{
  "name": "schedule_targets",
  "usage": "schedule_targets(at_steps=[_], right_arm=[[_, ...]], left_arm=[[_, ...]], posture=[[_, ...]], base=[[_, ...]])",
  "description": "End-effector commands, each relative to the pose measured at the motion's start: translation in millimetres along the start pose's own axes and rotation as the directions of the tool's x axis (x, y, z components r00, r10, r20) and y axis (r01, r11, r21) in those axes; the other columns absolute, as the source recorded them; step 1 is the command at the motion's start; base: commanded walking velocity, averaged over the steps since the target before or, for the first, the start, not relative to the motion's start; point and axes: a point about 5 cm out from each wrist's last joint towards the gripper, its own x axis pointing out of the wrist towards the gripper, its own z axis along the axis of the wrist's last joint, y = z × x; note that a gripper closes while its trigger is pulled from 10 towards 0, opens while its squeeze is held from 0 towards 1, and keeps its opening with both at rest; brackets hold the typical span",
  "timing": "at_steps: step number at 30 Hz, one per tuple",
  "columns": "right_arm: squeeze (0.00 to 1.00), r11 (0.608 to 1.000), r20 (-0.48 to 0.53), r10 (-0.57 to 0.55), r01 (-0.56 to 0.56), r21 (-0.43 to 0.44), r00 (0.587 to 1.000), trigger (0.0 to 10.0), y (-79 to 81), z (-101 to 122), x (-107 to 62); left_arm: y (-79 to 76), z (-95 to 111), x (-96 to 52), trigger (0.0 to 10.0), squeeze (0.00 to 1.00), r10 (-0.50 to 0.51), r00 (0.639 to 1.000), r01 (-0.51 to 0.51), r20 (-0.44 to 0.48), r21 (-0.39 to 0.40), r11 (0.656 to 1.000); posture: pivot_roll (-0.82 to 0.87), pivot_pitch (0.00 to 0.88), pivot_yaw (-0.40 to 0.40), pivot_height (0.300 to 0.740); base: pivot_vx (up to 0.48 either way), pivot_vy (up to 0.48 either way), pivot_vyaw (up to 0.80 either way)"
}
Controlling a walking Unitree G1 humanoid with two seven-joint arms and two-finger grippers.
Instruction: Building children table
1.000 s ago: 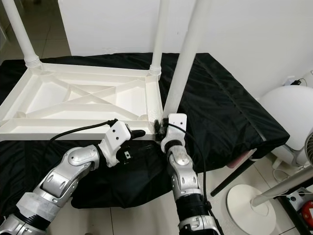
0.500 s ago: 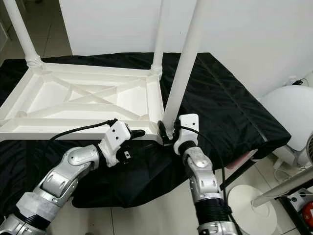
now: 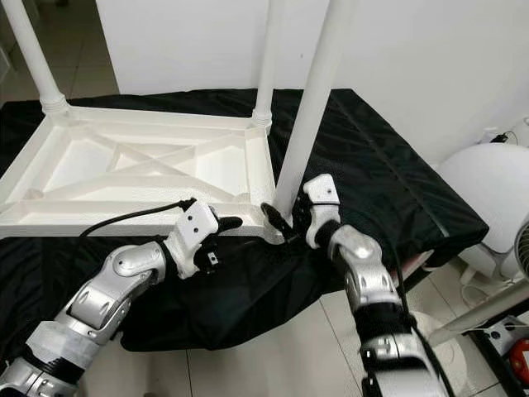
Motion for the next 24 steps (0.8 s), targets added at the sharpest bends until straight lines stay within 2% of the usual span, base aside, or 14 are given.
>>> schedule_targets(at_steps=[1,2,3,4,5,11,18,19,20,22,24], right_arm=[[0.0,0.999,-0.043,0.044,-0.044,0.004,0.998,8.9,1.7,-7.5,1.7],[0.0,0.998,-0.047,0.056,-0.056,0.008,0.997,8.9,1.6,-7.7,2.6],[0.0,0.998,-0.056,0.065,-0.065,0.005,0.996,3.7,1.0,-8.6,3.1],[0.0,0.998,-0.056,0.065,-0.065,0.005,0.996,3.7,1.0,-8.6,3.1],[0.0,0.997,-0.069,0.079,-0.078,0.008,0.995,0.0,0.1,-10.5,3.2],[0.0,0.995,-0.095,0.101,-0.099,0.026,0.99,0.0,-3.8,-16.5,0.0],[0.0,0.995,-0.102,0.08,-0.073,0.072,0.992,0.0,-10.4,-24.3,-7.8],[0.0,0.996,-0.094,0.057,-0.05,0.07,0.994,1.4,-10.9,-24.5,-8.5],[0.0,0.997,-0.091,0.049,-0.043,0.066,0.995,10.0,-10.6,-24.2,-8.2],[0.0,0.997,-0.087,0.047,-0.041,0.064,0.995,10.0,-10.8,-24.2,-7.8],[0.0,0.995,-0.099,-0.058,0.066,0.075,0.993,10.0,-14.5,-25.7,-7.4]], left_arm=[[1.4,0.5,0.2,10.0,0.0,-0.026,1.0,0.026,-0.003,0.012,1.0],[1.7,0.7,0.3,10.0,0.0,-0.025,1.0,0.025,-0.003,0.013,1.0],[2.0,1.0,0.4,10.0,0.0,-0.023,1.0,0.023,-0.002,0.014,1.0],[2.0,1.0,0.4,10.0,0.0,-0.023,1.0,0.023,-0.002,0.014,1.0],[2.5,1.1,0.3,10.0,0.0,-0.021,1.0,0.021,-0.002,0.015,1.0],[2.1,0.5,-1.0,10.0,0.0,-0.012,1.0,0.012,-0.002,0.013,1.0],[6.1,-0.2,-3.1,10.0,0.0,0.006,1.0,-0.006,-0.006,0.013,1.0],[6.1,-0.2,-3.4,10.0,0.0,0.004,1.0,-0.004,-0.007,0.013,1.0],[6.2,-0.2,-3.7,10.0,0.0,0.004,1.0,-0.004,-0.007,0.014,1.0],[6.3,-0.3,-3.8,10.0,0.0,0.004,1.0,-0.004,-0.007,0.014,1.0],[5.9,-0.7,-4.0,10.0,0.0,0.002,1.0,-0.001,-0.008,0.013,1.0]], posture=[[-0.02,0.003,-0.07,0.74],[-0.02,0.003,-0.07,0.74],[-0.01,0.003,-0.074,0.74],[-0.01,0.003,-0.074,0.74],[-0.01,0.003,-0.074,0.74],[0.0,0.005,-0.083,0.74],[0.0,0.005,-0.085,0.74],[0.0,0.005,-0.085,0.74],[0.0,0.007,-0.083,0.74],[0.0,0.007,-0.083,0.74],[0.0,0.006,-0.081,0.74]], base=[[0.0,0.0,0.0],[0.0,0.0,0.0],[0.0,0.0,0.0],[0.0,0.0,0.0],[0.0,0.0,0.0],[0.0,0.0,0.0],[0.0,0.0,0.0],[0.0,0.0,0.0],[0.0,0.0,0.0],[0.0,0.0,0.0],[0.0,0.0,0.0]])
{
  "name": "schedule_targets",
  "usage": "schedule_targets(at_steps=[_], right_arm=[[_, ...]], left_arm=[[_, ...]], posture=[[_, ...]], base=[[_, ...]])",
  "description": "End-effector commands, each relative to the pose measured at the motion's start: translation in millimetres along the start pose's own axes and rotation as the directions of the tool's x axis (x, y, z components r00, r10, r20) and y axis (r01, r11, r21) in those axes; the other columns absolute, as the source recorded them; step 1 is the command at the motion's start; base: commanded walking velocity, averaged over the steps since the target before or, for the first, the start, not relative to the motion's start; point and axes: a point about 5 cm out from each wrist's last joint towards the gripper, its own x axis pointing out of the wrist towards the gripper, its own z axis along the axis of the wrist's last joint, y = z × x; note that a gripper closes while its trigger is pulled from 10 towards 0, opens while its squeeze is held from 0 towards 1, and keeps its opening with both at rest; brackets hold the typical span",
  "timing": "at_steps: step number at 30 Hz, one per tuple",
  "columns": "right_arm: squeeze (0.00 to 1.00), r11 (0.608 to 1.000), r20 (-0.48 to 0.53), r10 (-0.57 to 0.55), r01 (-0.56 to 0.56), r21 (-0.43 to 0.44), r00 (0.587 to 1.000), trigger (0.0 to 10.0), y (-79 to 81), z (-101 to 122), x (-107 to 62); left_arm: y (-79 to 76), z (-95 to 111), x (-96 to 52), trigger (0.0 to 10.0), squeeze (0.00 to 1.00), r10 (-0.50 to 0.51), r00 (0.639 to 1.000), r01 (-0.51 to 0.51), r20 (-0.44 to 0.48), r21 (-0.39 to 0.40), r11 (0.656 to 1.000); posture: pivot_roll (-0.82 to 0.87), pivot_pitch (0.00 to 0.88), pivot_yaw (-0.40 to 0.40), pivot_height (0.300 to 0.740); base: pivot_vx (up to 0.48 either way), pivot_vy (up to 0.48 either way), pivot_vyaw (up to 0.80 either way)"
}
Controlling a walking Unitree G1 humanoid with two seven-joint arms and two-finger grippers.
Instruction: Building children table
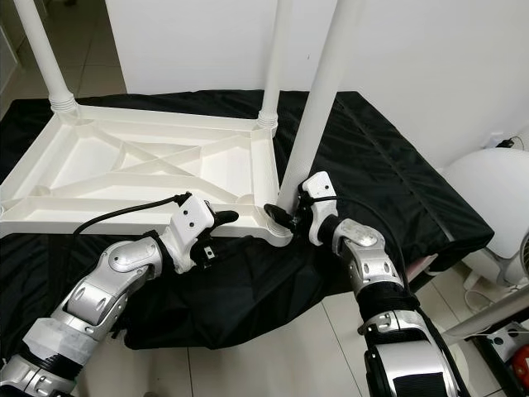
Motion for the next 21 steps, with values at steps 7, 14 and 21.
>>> schedule_targets(at_steps=[7,14,21], right_arm=[[0.0,0.924,-0.052,-0.366,0.37,0.095,0.929,10.0,-9.6,-7.7,-2.5],[0.0,0.8,-0.083,-0.564,0.569,0.194,0.822,10.0,-0.3,-8.9,2.9],[0.0,0.634,-0.072,-0.752,0.748,0.194,0.656,10.0,33.6,-5.2,24.1]], left_arm=[[-10.0,-4.1,1.0,10.0,0.0,-0.052,0.999,0.051,-0.008,-0.008,0.999],[-13.0,-4.2,2.4,10.0,0.0,-0.064,0.998,0.064,-0.005,-0.014,0.998],[-13.1,-3.7,3.8,10.0,0.0,-0.075,0.997,0.075,-0.004,-0.011,0.997]], posture=[[0.0,0.004,-0.081,0.74],[-0.01,0.0,-0.077,0.74],[-0.01,0.0,-0.063,0.74]], base=[[0.0,0.0,0.0],[0.0,0.0,0.0],[0.0,0.0,0.0]])
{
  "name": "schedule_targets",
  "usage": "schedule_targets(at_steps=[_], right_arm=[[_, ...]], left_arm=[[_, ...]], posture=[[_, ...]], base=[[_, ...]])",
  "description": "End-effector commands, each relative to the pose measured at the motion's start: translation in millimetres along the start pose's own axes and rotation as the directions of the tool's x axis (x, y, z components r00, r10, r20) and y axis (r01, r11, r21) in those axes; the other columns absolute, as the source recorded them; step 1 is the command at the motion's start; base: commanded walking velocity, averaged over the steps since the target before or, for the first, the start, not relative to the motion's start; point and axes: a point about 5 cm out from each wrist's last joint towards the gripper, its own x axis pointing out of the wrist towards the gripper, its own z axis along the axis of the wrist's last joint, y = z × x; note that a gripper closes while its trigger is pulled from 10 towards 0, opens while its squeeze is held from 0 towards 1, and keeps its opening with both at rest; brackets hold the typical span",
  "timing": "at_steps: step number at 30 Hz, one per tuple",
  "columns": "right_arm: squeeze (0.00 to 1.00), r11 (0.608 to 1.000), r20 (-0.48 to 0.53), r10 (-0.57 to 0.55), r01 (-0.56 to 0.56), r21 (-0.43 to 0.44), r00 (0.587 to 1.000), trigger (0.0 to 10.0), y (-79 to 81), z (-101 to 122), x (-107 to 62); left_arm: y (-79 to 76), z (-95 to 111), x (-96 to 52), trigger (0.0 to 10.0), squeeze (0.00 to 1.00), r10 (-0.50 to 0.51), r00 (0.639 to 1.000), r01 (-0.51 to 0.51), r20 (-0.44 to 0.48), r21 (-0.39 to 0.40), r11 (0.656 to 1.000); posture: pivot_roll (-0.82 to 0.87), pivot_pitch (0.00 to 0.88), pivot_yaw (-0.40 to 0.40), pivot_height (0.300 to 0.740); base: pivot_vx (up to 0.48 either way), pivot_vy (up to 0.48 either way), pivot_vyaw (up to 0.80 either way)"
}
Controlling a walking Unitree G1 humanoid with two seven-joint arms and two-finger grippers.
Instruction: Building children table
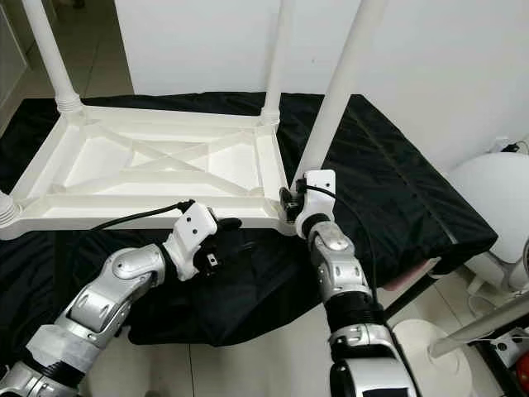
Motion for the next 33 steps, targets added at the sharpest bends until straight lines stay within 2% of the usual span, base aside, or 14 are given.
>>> schedule_targets(at_steps=[1,3,7,10,11,16,18,19,21,22,28,30,31,33], right_arm=[[0.0,0.992,0.02,-0.129,0.129,-0.008,0.991,10.0,3.1,-4.8,-5.8],[0.0,0.986,0.037,-0.164,0.164,-0.002,0.986,10.0,7.8,-1.7,-7.5],[0.0,0.998,0.031,-0.062,0.063,-0.002,0.998,10.0,14.0,-1.0,-9.5],[0.0,0.999,0.031,0.019,-0.02,0.046,0.999,10.0,12.7,-4.4,-14.8],[1.0,0.998,0.044,0.031,-0.033,0.056,0.999,10.0,14.1,-4.0,-16.2],[1.0,0.997,0.058,0.026,-0.031,0.071,0.998,10.0,17.4,-3.5,-18.9],[1.0,0.992,0.069,0.071,-0.078,0.101,0.995,10.0,11.8,-1.7,-22.3],[0.61,0.99,0.063,0.09,-0.096,0.103,0.994,10.0,8.7,-2.7,-23.4],[0.61,0.988,0.056,0.108,-0.113,0.104,0.993,10.0,5.8,-4.0,-24.8],[0.0,0.985,0.054,0.131,-0.137,0.106,0.99,10.0,2.0,-4.9,-26.5],[0.0,0.967,0.02,0.25,-0.251,0.044,0.968,10.0,-23.8,-13.3,-32.3],[0.0,0.951,0.005,0.31,-0.31,-0.026,0.951,10.0,-39.3,-14.0,-31.1],[0.0,0.951,0.005,0.31,-0.31,-0.026,0.951,10.0,-39.3,-14.0,-31.1],[0.0,0.909,-0.017,0.404,-0.404,-0.1,0.915,10.0,-51.5,-9.3,-26.6]], left_arm=[[-3.1,2.6,2.7,10.0,0.0,-0.058,0.998,0.058,-0.001,0.017,0.998],[-2.3,3.2,2.9,10.0,0.0,-0.057,0.998,0.057,0.0,0.018,0.998],[-1.2,2.8,2.7,10.0,0.0,-0.058,0.998,0.058,-0.002,0.023,0.998],[-0.3,2.3,1.9,10.0,0.0,-0.058,0.998,0.058,-0.004,0.028,0.998],[-0.2,2.3,1.8,10.0,0.0,-0.058,0.998,0.058,-0.004,0.029,0.998],[-1.2,1.9,1.6,10.0,0.0,-0.057,0.998,0.057,-0.004,0.029,0.998],[-2.4,1.7,1.0,10.0,0.0,-0.056,0.998,0.056,-0.004,0.026,0.998],[-2.5,1.5,0.8,10.0,0.0,-0.056,0.998,0.056,-0.004,0.025,0.998],[-3.0,1.3,0.5,10.0,0.0,-0.055,0.998,0.055,-0.005,0.025,0.998],[-3.0,1.1,0.4,10.0,0.0,-0.054,0.999,0.054,-0.005,0.024,0.998],[-3.6,0.7,-0.3,10.0,0.0,-0.047,0.999,0.047,-0.005,0.02,0.999],[-3.8,0.3,-0.5,10.0,0.0,-0.046,0.999,0.046,-0.005,0.018,0.999],[-3.8,0.3,-0.5,10.0,0.0,-0.046,0.999,0.046,-0.005,0.018,0.999],[-3.7,0.2,-0.4,10.0,0.0,-0.046,0.999,0.046,-0.005,0.019,0.999]], posture=[[-0.01,0.0,-0.063,0.74],[-0.01,0.0,-0.061,0.74],[-0.01,0.0,-0.06,0.74],[-0.01,0.0,-0.063,0.74],[-0.01,0.0,-0.062,0.74],[-0.01,0.0,-0.063,0.74],[-0.01,0.0,-0.069,0.74],[-0.01,0.0,-0.069,0.74],[0.0,0.0,-0.072,0.74],[0.0,0.0,-0.072,0.74],[0.0,0.0,-0.077,0.74],[0.0,0.0,-0.079,0.74],[0.0,0.0,-0.079,0.74],[-0.01,0.0,-0.079,0.74]], base=[[0.0,0.0,0.0],[0.0,0.0,0.0],[0.0,0.0,0.0],[0.0,0.0,0.0],[0.0,0.0,0.0],[0.0,0.0,0.0],[0.0,0.0,0.0],[0.0,0.0,0.0],[0.0,0.0,0.0],[0.0,0.0,0.0],[0.0,0.0,0.0],[0.0,0.0,0.0],[0.0,0.0,0.0],[0.0,0.0,0.0]])
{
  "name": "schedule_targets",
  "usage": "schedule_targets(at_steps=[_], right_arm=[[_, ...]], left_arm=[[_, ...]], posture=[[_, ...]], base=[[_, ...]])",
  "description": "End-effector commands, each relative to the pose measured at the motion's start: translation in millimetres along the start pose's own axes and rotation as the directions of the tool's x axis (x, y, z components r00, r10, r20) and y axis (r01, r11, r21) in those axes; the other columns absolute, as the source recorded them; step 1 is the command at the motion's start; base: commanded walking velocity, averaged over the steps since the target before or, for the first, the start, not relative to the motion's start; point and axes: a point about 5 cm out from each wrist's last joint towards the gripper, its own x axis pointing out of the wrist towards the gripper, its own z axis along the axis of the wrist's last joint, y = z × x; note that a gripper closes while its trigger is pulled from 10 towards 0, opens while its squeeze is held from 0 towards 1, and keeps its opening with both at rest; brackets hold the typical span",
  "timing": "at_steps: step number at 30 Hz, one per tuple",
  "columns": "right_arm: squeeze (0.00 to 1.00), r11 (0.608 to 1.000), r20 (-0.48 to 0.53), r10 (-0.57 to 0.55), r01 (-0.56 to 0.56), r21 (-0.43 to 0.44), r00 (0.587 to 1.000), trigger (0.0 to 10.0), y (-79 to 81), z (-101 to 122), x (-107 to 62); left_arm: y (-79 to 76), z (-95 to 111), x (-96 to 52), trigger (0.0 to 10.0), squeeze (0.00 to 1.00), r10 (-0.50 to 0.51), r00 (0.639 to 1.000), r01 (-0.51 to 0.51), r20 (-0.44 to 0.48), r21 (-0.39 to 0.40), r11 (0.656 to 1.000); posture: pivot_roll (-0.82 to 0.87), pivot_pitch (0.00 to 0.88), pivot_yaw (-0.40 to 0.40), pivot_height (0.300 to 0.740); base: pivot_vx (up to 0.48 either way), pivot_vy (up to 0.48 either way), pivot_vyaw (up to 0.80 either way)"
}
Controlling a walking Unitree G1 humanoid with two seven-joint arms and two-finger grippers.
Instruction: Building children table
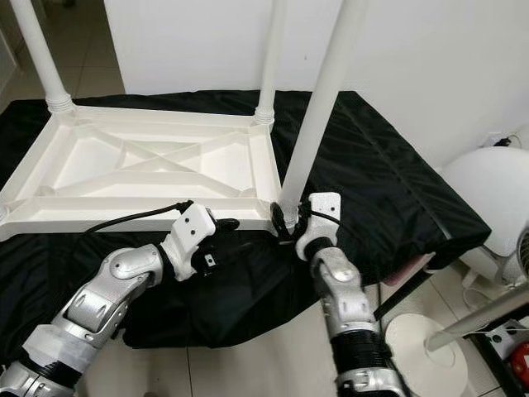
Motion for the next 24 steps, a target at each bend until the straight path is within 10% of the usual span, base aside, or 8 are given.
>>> schedule_targets(at_steps=[1,19,20,21,22,24], right_arm=[[0.0,0.998,-0.003,0.058,-0.058,-0.024,0.998,10.0,-4.7,2.4,1.0],[0.0,0.937,-0.08,0.31,-0.319,-0.145,0.947,10.0,-1.7,18.2,41.4],[0.0,0.934,-0.103,0.319,-0.331,-0.135,0.942,4.5,0.3,14.0,42.5],[0.0,0.934,-0.103,0.319,-0.331,-0.135,0.942,4.5,0.3,14.0,42.5],[0.0,0.929,-0.132,0.331,-0.348,-0.13,0.934,0.0,0.7,7.6,41.2],[0.0,0.929,-0.132,0.331,-0.348,-0.13,0.934,0.0,0.7,7.6,41.2]], left_arm=[[-4.1,0.4,0.8,10.0,0.0,-0.046,0.999,0.046,-0.001,0.014,0.999],[0.7,4.0,3.9,10.0,0.0,-0.049,0.999,0.049,0.004,0.032,0.998],[0.8,4.2,3.9,10.0,0.0,-0.047,0.999,0.047,0.004,0.033,0.998],[0.8,4.2,3.9,10.0,0.0,-0.047,0.999,0.047,0.004,0.033,0.998],[1.6,4.2,3.0,10.0,0.0,-0.04,0.999,0.04,0.004,0.033,0.999],[1.6,4.2,3.0,10.0,0.0,-0.04,0.999,0.04,0.004,0.033,0.999]], posture=[[-0.01,0.0,-0.079,0.74],[0.0,0.0,-0.065,0.74],[0.0,0.0,-0.067,0.74],[0.0,0.0,-0.067,0.74],[0.01,0.0,-0.071,0.74],[0.01,0.0,-0.071,0.74]], base=[[0.0,0.0,0.0],[0.0,0.0,0.0],[0.0,0.0,0.0],[0.0,0.0,0.0],[0.0,0.0,0.0],[0.0,0.0,0.0]])
